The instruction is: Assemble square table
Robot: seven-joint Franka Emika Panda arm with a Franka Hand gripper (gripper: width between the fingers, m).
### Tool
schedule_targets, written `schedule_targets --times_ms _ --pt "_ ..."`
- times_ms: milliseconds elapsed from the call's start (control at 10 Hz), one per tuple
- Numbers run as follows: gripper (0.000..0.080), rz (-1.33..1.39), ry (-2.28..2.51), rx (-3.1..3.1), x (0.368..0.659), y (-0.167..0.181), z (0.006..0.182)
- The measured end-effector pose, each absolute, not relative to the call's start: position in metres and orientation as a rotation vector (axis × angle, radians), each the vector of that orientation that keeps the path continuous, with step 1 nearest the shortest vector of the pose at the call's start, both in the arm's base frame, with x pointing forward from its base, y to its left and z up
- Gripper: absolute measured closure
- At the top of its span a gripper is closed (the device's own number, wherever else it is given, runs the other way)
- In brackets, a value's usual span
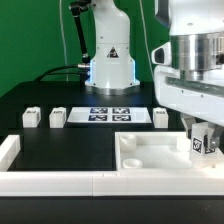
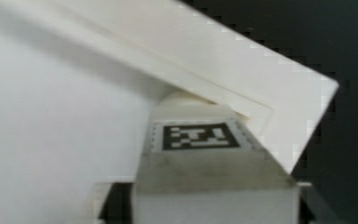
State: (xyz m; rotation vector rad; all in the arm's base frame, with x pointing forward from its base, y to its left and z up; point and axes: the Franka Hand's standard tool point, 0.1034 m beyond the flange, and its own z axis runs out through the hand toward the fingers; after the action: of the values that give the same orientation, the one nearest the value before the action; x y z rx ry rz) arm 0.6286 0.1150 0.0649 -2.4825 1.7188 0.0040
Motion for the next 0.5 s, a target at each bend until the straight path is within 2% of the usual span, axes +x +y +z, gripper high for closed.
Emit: schedule_targets --times_ms 100,500 --pt "0.0506 0.088 1.973 -2.245 0.6304 0.1137 0.0645" --pt "0.0506 0.148 2.303 -1.898 0.6292 0.1144 0.0641"
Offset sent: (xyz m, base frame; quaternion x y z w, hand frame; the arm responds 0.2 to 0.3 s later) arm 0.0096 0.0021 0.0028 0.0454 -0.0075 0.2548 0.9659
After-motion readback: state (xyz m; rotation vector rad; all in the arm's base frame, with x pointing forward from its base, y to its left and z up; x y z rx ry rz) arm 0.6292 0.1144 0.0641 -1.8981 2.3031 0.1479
